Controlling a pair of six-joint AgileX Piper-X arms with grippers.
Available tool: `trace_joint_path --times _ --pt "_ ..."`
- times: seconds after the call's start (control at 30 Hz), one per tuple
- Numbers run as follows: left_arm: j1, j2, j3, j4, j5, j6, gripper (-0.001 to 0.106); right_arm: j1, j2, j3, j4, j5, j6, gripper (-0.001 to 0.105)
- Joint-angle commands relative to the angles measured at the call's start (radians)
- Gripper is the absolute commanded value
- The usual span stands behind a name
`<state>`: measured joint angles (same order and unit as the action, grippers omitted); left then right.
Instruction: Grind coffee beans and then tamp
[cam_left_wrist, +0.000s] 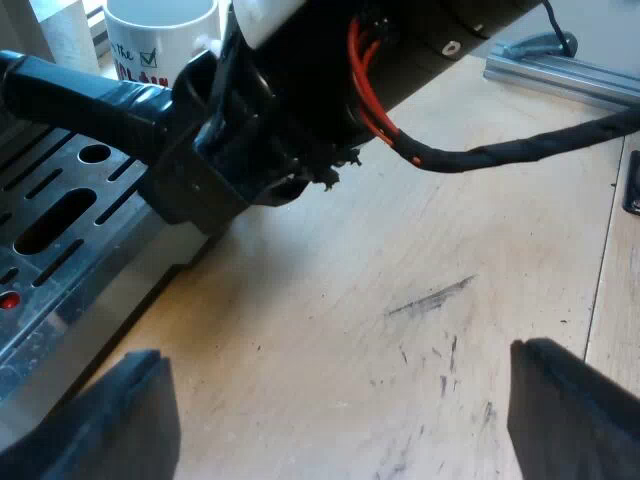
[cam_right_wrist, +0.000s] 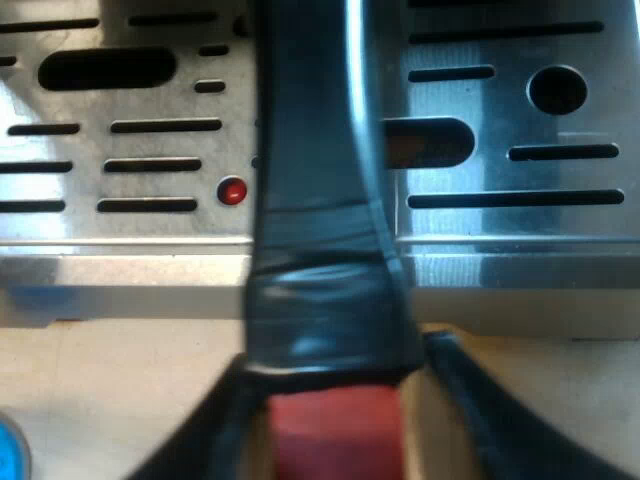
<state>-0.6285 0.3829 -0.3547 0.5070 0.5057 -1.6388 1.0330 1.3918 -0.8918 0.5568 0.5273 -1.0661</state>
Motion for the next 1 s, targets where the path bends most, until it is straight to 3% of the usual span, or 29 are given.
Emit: trace_joint_path --times 0.03,0.13,1.0 --pt "-0.005 0.001 -0.003 -0.013 -0.008 0.008 0.07 -0.006 -0.005 0.001 -0.006 0.008 -0.014 0.014" --pt "-0.005 0.001 -0.003 -0.013 -0.008 0.008 0.07 -0.006 -0.005 0.001 -0.006 0.006 -0.014 0.0" --pt "-0.005 0.001 -0.003 -0.011 -0.008 0.008 0.07 -0.004 -0.005 0.001 0.008 0.006 -0.014 0.0"
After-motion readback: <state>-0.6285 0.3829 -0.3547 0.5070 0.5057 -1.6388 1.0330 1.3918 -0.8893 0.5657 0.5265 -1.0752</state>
